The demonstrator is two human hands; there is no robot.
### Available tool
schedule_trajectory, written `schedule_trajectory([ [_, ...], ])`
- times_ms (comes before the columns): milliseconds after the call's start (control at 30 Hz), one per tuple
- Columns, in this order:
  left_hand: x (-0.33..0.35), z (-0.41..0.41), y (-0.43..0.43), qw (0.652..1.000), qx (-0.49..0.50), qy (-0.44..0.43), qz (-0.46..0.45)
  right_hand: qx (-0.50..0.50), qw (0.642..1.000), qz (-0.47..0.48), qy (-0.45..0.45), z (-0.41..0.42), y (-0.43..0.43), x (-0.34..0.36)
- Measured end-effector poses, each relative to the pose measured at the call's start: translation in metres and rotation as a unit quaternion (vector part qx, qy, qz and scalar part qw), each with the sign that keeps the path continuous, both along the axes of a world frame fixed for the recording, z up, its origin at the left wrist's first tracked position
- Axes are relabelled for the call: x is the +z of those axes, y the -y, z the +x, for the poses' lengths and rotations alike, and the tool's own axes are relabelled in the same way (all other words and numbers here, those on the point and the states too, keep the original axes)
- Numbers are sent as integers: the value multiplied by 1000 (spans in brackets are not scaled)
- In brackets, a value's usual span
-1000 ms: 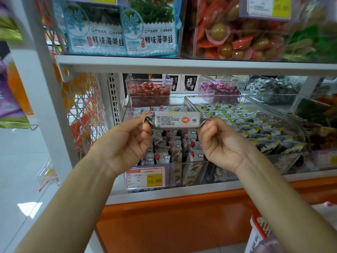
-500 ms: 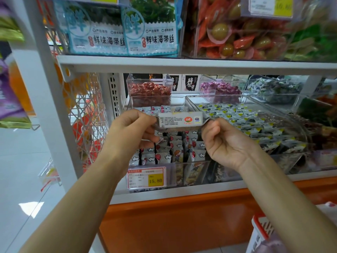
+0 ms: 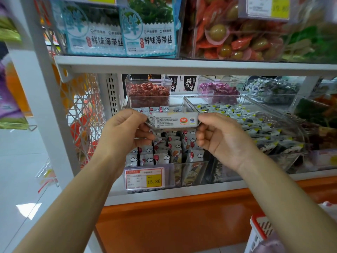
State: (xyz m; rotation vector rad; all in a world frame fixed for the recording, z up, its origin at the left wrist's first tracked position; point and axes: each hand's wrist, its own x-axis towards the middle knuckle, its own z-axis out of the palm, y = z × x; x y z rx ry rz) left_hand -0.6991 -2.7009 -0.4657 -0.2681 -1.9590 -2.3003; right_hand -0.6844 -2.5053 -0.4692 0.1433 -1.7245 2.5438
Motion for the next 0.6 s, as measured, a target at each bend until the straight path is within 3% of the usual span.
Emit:
schedule_trajectory([
  [233, 0, -1, 0, 1000, -8, -23, -19, -62, 996, 56, -15, -3, 0, -4],
  [600, -1, 0, 1, 999, -20, 6, -32, -49, 994, 77, -51, -1, -3, -3],
])
